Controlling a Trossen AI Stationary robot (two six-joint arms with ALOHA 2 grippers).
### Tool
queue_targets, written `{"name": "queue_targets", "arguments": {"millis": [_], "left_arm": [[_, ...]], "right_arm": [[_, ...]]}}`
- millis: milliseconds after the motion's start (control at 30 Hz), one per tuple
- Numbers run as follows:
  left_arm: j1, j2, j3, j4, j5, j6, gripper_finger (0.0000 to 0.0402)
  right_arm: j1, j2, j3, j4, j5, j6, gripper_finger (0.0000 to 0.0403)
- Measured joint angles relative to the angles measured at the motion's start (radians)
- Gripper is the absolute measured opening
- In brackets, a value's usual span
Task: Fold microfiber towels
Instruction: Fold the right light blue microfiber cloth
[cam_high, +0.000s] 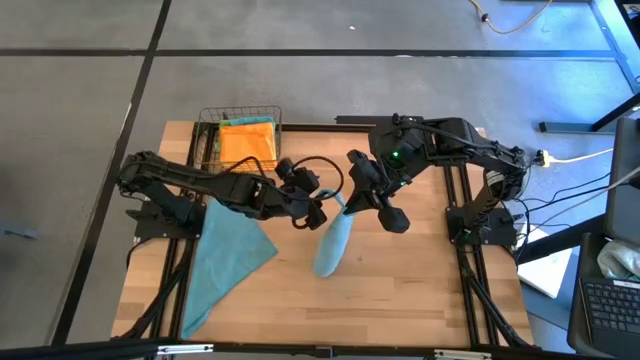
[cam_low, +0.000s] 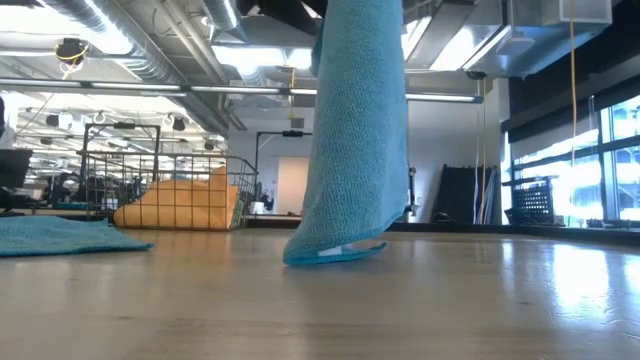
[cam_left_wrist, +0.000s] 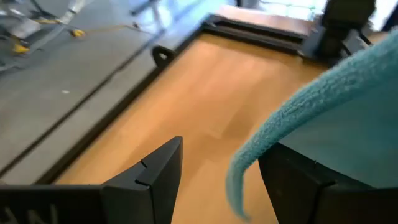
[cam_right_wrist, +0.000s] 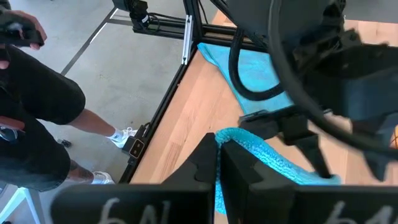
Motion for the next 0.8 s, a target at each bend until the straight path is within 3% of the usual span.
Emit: {"name": "queue_targets", "arguments": {"millis": [167, 600, 800], "left_arm": [[-0.005, 0.041, -0.001, -0.006, 0.082, -0.003, 0.0199], [-0.012, 0.063, 0.0, -0.016, 0.082, 0.0, 0.0199], [-0.014, 0.063, 0.0, -0.101, 0.099, -0.039, 0.0199]], "right_arm": [[0.0, 0.0, 0.0, 0.0, 0.0, -0.001, 0.0012], [0.0, 0.0, 0.0, 0.0, 0.0, 0.005, 0.0012], [0.0, 0.0, 0.0, -0.001, 0.0, 0.005, 0.0012]]}}
